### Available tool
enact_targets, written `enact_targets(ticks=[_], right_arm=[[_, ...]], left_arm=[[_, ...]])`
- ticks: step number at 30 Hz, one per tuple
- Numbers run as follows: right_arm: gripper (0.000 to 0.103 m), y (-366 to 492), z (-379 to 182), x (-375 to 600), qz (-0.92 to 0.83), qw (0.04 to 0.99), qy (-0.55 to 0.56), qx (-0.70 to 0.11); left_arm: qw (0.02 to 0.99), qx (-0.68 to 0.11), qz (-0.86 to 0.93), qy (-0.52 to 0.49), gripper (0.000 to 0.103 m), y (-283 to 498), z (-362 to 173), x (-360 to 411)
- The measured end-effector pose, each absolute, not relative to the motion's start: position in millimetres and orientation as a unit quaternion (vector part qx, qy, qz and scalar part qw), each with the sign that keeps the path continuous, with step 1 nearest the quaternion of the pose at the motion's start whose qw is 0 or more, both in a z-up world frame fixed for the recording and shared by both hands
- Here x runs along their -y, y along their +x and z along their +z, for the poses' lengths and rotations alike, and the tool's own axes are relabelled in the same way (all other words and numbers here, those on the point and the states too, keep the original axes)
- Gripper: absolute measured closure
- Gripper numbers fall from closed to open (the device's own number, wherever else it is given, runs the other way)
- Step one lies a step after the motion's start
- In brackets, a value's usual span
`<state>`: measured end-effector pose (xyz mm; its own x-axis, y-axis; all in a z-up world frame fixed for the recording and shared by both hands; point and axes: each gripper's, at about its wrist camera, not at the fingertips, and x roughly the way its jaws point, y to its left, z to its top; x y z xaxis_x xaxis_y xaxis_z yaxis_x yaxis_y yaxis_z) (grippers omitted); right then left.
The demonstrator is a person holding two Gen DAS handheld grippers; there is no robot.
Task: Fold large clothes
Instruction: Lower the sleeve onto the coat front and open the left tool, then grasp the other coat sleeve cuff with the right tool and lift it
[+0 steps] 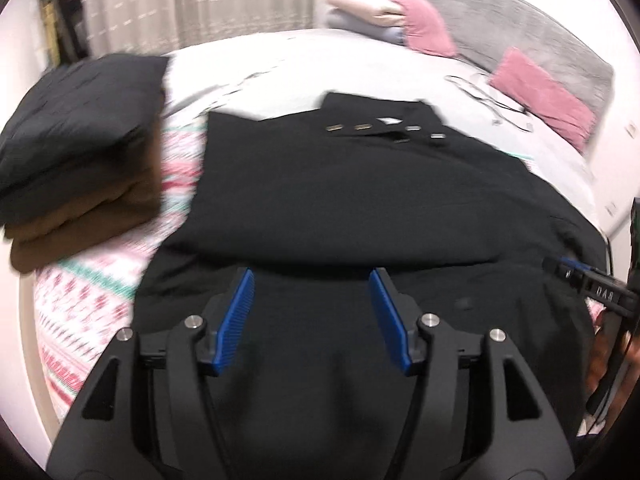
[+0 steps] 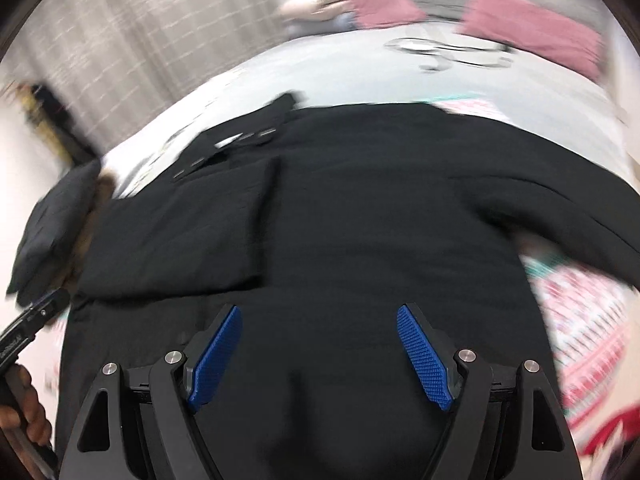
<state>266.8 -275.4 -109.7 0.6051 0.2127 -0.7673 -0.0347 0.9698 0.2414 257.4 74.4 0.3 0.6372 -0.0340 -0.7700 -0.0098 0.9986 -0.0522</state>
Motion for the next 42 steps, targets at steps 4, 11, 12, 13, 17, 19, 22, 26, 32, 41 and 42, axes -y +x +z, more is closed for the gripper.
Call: enact_targets(ticks=[4,11,12,13,17,19,22,26,32,41,42], right_arm=[[0.069,296,-127,245,0.112,0.876,0.108,-0.457],[0.079,325,-130,206,0.124,0.894,0.072,-0.424],[0.079,331,-135,199,0.117,0.894,0.044,-0.43],[0.079,336,-142,194,0.106,0.891,0.021,-0.441],[0.083,341,-157,195,0.097,0.888,-0.002,-0.449],[0.083,334,-148,200,0.085,0.889,-0.014,-0.449],[0.079,326,-132,227,0.048,0.899,-0.019,-0.436],[0.079,320,-132,300,-0.006,0.895,0.027,-0.444],[0.063,289,-134,433,-0.071,0.877,0.171,-0.444],[0.058,197,-175,624,-0.172,0.763,0.501,-0.37],[0.058,187,-184,641,-0.183,0.746,0.531,-0.358]], left_arm=[[0.89,-0.446,0.011,-0.093,0.042,266,-26,-117],[0.895,-0.439,0.017,-0.077,0.042,283,-29,-122],[0.893,-0.443,0.025,-0.069,0.042,286,-34,-123],[0.887,-0.455,0.029,-0.069,0.042,287,-39,-129],[0.871,-0.479,0.038,-0.098,0.042,294,-54,-142],[0.871,-0.478,0.039,-0.109,0.042,292,-54,-147],[0.876,-0.469,0.041,-0.105,0.042,287,-48,-145],[0.88,-0.464,0.036,-0.091,0.042,278,-43,-136],[0.882,-0.464,0.022,-0.08,0.04,266,-39,-119],[0.879,-0.472,0.015,-0.074,0.036,259,-41,-112],[0.878,-0.473,0.016,-0.078,0.036,259,-41,-114]])
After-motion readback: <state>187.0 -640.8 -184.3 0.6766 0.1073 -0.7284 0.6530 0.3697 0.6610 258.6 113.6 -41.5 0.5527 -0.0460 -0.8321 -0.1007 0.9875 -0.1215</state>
